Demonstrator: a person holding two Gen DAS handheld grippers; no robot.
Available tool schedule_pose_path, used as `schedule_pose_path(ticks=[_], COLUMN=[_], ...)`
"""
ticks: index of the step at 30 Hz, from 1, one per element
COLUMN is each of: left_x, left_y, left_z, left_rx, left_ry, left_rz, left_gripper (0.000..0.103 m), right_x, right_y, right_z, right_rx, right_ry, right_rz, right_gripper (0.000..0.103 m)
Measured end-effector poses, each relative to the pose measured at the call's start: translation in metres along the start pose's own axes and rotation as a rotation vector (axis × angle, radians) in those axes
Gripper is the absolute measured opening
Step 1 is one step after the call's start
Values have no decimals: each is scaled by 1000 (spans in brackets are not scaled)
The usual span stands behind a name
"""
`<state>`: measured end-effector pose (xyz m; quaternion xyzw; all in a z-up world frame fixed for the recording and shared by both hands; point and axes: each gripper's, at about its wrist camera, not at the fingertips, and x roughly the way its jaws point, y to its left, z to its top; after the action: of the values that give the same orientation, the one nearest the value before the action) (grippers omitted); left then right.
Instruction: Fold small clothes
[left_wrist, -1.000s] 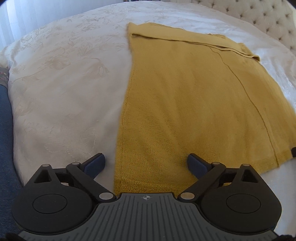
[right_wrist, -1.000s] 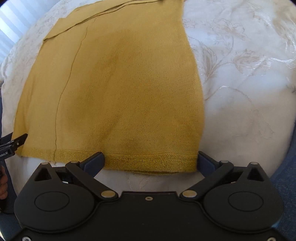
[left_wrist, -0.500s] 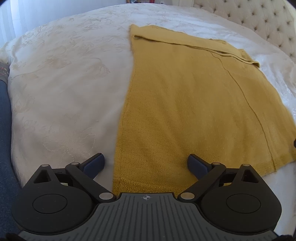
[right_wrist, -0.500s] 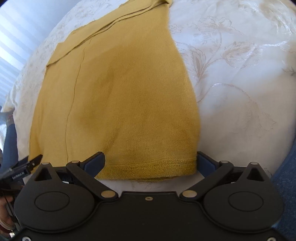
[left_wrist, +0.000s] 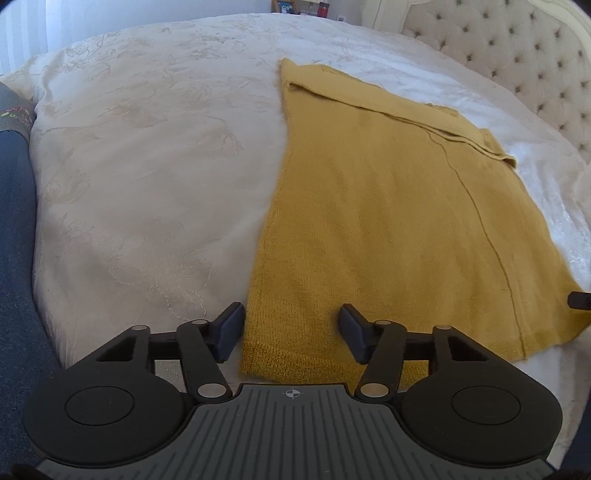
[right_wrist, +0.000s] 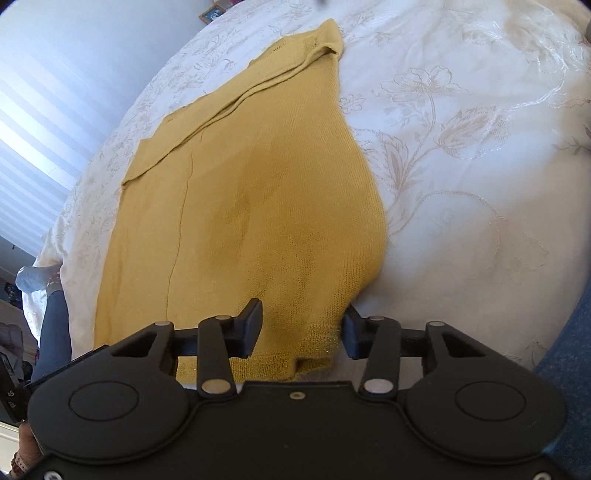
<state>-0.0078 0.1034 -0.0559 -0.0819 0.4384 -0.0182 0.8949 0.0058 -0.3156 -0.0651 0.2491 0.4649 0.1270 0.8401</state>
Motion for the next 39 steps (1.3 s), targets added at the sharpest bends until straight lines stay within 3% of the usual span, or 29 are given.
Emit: schedule_pose_path(ticks=[2, 4, 7, 12, 16, 22, 25, 29, 33, 35, 39], left_x=[-2, -1, 1, 4, 3, 5, 6, 8, 8, 8, 7], left_y=[1, 1, -3, -5, -2, -3, -4, -9, -14, -14, -12], left_z=[0, 0, 0, 0, -1, -1, -1, -1, -2, -3, -1], left_rx=[-9, -8, 6, 10, -4, 3, 7, 30, 55, 59, 44], left_ry=[0, 2, 3, 10, 9, 15, 18, 22, 22, 22, 26], left_rz=[-23, -34, -26, -18, -30, -25, -34, -33, -32, -31, -37], left_gripper=[34, 26, 23, 23, 23, 26, 31, 39, 45, 45, 45], right_x=[-9, -12, -11, -8, -20, -20, -17, -18, -10, 0, 25], right_y=[5, 9, 10, 7, 14, 1, -4, 19, 57, 71, 92], right_z=[-4, -5, -3, -2, -6, -3, 0, -2, -11, -15, -25], right_rx=[-39, -61, -44, -24, -78, 41, 77, -42, -197, -248, -340], right_ry=[-38, -65, -73, -44, -129, -156, -151, -174, -183, -156, -105], right_rz=[35, 45, 36, 42, 114, -32, -29, -92, -120, -120, -201], right_gripper=[45, 45, 45, 47, 48, 49, 49, 50, 61, 62, 62])
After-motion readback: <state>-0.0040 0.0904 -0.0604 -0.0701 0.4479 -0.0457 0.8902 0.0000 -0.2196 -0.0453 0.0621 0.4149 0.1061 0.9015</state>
